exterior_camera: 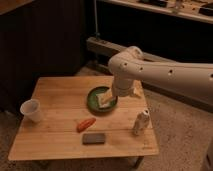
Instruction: Move the arm in a circular motion
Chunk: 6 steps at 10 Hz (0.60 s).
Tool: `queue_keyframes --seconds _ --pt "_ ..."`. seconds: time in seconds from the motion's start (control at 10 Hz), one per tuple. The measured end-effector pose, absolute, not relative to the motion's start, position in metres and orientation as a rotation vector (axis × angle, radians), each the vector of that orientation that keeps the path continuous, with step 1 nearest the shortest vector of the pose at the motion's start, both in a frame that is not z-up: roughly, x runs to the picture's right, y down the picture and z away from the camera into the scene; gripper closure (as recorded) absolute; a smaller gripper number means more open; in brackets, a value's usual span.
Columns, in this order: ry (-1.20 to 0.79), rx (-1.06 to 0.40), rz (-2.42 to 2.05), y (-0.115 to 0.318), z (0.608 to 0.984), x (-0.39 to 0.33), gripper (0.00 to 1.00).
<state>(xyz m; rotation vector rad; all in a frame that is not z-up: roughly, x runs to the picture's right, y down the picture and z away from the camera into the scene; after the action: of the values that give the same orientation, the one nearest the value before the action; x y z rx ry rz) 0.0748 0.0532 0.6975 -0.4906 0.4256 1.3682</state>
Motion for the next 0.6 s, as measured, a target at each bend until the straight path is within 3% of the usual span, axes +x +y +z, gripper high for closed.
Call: queue_keyframes --seconds 0.3,0.6 --pt "0.411 -0.490 1.383 0.047 0.698 0.078 0.00" --pt "0.379 -0.490 1.438 0.012 0.706 0.103 0.00"
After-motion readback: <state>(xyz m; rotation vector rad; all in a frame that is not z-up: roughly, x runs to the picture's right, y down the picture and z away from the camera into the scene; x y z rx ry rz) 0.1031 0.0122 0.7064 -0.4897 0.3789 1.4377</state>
